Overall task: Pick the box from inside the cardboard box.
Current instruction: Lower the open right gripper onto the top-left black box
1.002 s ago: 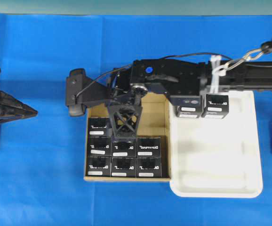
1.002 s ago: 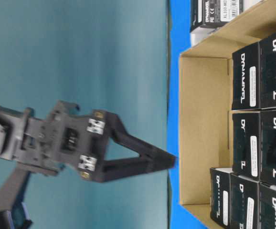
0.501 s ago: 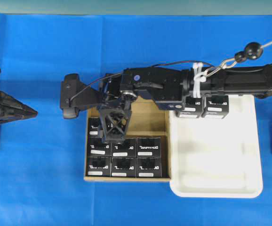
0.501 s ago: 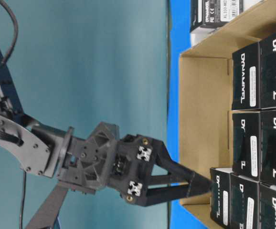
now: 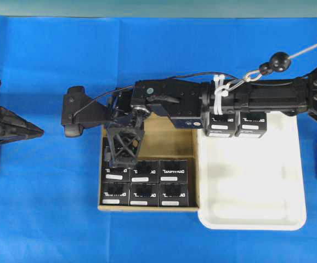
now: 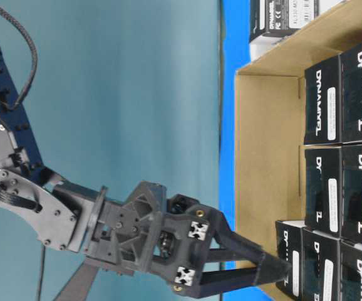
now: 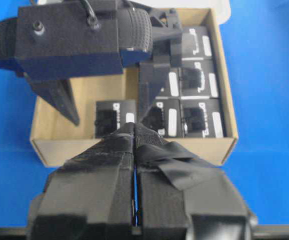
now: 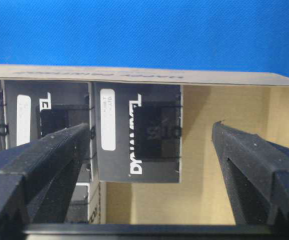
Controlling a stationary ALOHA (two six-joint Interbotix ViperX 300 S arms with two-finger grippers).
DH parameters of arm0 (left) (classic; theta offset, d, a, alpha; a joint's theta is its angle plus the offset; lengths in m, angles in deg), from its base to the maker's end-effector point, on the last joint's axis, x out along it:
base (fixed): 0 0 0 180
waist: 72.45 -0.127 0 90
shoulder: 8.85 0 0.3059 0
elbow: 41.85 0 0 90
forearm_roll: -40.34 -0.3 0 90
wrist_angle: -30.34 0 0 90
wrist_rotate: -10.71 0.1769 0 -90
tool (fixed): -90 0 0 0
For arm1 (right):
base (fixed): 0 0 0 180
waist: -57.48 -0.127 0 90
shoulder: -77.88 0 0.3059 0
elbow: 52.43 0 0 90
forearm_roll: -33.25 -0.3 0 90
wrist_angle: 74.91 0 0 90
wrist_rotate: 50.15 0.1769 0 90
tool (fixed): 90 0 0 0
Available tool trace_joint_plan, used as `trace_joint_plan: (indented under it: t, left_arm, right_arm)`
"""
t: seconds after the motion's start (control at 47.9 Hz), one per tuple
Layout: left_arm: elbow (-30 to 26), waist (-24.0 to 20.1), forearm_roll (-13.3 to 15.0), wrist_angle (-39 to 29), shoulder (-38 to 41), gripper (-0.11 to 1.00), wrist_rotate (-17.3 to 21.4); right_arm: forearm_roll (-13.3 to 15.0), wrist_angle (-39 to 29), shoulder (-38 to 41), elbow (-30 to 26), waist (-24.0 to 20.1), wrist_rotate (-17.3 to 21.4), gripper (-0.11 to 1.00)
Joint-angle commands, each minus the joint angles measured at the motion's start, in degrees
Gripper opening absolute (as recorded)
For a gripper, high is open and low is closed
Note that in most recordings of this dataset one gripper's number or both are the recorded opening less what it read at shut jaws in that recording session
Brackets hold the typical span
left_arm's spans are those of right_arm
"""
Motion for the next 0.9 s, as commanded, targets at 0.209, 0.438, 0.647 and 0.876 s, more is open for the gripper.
trace_joint_plan:
  t: [0.209, 0.438, 0.647, 0.876]
  left_arm:
    - [-1.6, 0.3, -0.1, 0.3, 0.5, -0.05, -0.1]
    - [-1.6, 0.4, -0.1, 0.3, 0.5, -0.05, -0.1]
    - [-1.6, 0.5, -0.1, 0.3, 0.5, -0.05, -0.1]
    - [-1.6, 0.5, -0.2, 0.3, 0.5, -0.05, -0.2]
  right_arm:
    - [-0.3, 0.8, 1.1, -0.4, 0.2, -0.3, 0.99]
    - [-0.1, 0.6, 1.1, -0.2, 1.1, -0.4, 0.99]
    - [0.4, 0.4, 1.1, -0.3, 2.3, -1.8, 0.99]
    - [0.0, -0.1, 1.2, -0.4, 1.7, -2.8, 0.99]
